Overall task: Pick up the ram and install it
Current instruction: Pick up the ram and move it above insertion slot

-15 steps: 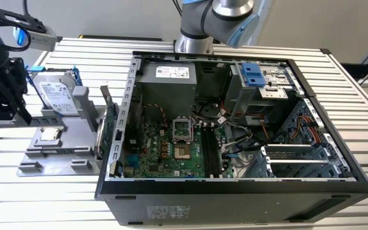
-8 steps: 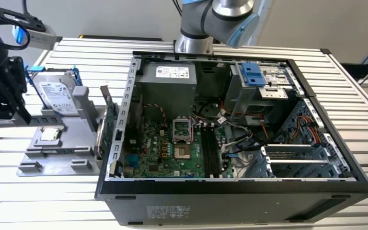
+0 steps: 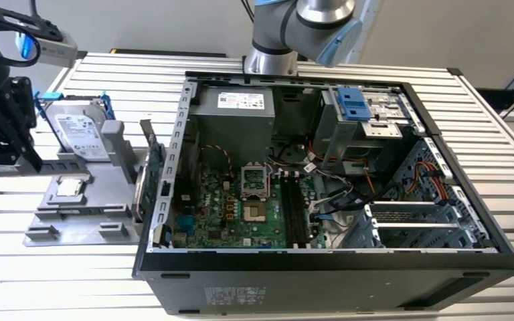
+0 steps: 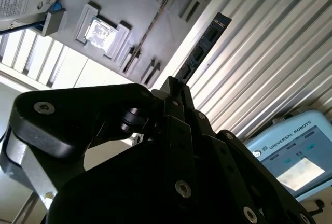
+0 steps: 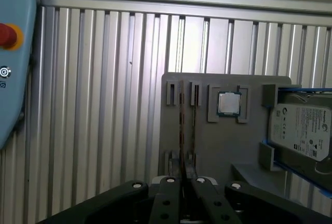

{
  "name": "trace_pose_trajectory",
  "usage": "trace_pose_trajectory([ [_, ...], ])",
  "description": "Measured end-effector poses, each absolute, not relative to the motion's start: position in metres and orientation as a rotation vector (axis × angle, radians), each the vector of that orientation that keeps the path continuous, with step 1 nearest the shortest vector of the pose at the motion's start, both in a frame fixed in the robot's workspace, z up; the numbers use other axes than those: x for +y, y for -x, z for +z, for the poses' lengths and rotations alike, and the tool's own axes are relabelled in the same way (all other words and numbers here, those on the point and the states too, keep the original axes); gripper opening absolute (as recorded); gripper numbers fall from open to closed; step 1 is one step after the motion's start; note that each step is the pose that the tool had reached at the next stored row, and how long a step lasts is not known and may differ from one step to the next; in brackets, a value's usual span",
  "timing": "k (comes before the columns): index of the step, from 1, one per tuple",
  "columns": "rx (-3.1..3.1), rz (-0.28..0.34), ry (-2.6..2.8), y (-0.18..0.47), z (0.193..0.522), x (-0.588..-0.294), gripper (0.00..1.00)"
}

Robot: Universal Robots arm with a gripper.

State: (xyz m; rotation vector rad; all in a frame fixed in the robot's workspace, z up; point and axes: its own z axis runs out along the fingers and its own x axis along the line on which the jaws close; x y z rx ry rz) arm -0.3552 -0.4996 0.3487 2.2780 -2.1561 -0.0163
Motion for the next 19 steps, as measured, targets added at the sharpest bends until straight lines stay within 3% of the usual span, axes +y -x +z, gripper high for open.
trace_pose_trajectory([
  [19,-2.156,-0.017,-2.278,0.355,0.361,-0.500,0.00],
])
